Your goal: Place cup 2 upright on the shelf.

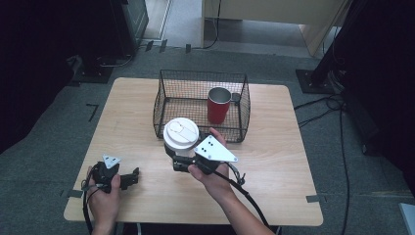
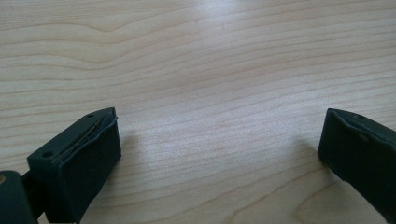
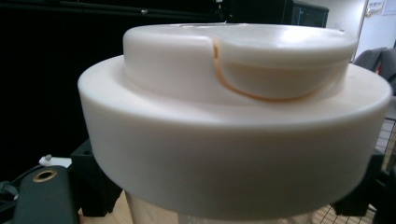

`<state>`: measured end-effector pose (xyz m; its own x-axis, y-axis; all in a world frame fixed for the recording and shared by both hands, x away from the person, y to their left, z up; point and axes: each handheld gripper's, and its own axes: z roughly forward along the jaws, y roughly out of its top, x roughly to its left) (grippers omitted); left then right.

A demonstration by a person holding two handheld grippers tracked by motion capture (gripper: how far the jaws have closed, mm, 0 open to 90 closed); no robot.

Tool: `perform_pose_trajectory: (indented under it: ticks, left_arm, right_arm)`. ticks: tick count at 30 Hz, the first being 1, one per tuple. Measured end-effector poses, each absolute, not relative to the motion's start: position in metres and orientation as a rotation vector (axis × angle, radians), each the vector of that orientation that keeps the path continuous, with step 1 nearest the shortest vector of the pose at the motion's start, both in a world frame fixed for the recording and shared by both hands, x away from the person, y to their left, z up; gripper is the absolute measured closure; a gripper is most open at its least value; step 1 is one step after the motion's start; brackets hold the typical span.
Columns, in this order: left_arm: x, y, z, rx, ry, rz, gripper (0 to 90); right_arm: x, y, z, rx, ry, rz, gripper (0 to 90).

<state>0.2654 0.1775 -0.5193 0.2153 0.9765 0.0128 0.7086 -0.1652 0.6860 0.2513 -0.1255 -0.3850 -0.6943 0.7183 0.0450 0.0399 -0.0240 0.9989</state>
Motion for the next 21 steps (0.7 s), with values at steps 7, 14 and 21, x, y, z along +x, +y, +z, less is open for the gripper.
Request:
perform_pose_trajectory:
  ticks: [7,14,21]
  left_arm:
    - [0.265,0.178,-0.519,1.943,1.553,0.630,0.0]
    - [0.265,0.178,-0.519,1.944,1.553,0.630,0.0]
    - [0.265,0.178,-0.519,1.944,1.553,0.630,0.0]
  right_arm:
    - [0.259,-0.128,-0.374,0.784,1.722,1.760,15.9]
    - [0.273,-0.131,-0.365,0.787,1.687,1.738,15.9]
    - [0.285,-0.130,-0.357,0.793,1.665,1.718,15.9]
